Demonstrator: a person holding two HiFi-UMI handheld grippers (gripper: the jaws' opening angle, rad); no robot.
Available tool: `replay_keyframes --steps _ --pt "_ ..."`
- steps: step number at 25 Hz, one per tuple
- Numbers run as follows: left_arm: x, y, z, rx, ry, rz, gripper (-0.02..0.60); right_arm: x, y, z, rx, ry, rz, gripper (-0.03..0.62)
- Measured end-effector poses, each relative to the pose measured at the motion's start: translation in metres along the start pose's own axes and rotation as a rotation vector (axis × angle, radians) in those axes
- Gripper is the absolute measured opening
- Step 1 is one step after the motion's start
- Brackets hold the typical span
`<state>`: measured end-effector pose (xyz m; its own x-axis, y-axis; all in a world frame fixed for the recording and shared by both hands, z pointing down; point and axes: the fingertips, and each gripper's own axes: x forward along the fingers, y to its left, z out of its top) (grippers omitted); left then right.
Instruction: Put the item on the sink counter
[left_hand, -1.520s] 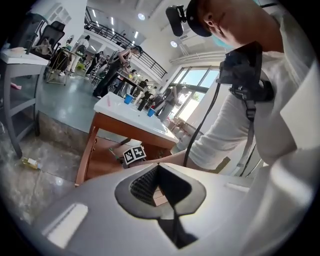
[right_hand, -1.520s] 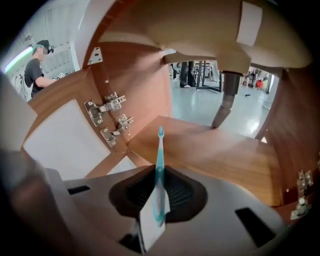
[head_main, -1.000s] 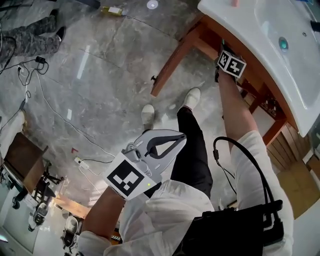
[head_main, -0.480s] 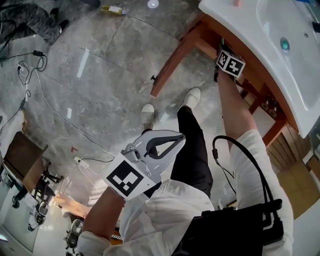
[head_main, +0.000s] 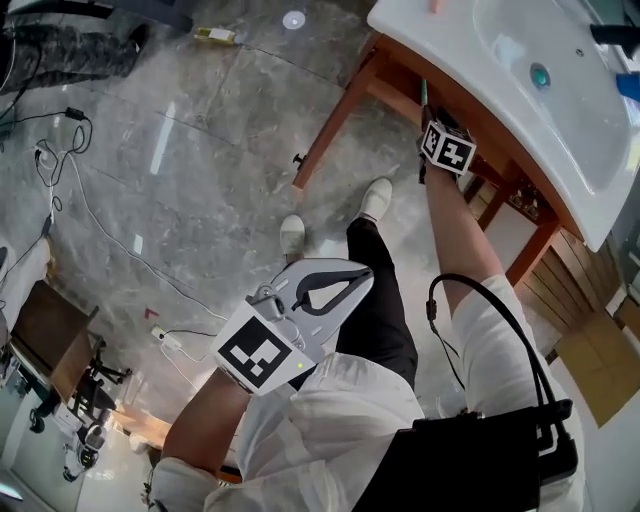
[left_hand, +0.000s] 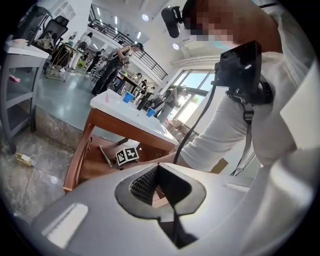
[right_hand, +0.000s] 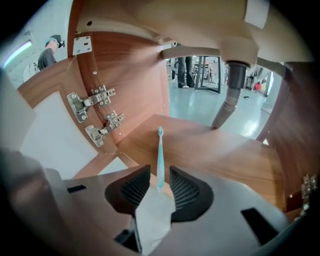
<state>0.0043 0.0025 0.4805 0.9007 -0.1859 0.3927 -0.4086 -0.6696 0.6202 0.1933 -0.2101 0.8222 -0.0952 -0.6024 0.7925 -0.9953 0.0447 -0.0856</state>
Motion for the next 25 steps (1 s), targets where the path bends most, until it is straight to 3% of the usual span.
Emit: replay_keyframes --steps 7,14,18,25 --pt "-0.021 -0.031 0.018 0.046 -0.005 -0.051 0.005 -0.075 0.024 -0.008 -0.085 0.021 0.045 0.103" --pt "-0.059 -0.072 0.032 0.162 0.000 -0.128 0.005 -0.192 0.074 -0.005 -0.147 -0.008 0.139 0.009" --pt "-0.082 -0.086 0.038 0.256 -0.006 -0.174 0.005 -0.270 0.098 0.007 -0.146 -0.059 0.170 0.005" --pt "-0.120 -0.111 0.053 0.287 -0.023 -0.187 0.005 -0.404 0.111 0.015 -0.089 -0.114 0.142 0.005"
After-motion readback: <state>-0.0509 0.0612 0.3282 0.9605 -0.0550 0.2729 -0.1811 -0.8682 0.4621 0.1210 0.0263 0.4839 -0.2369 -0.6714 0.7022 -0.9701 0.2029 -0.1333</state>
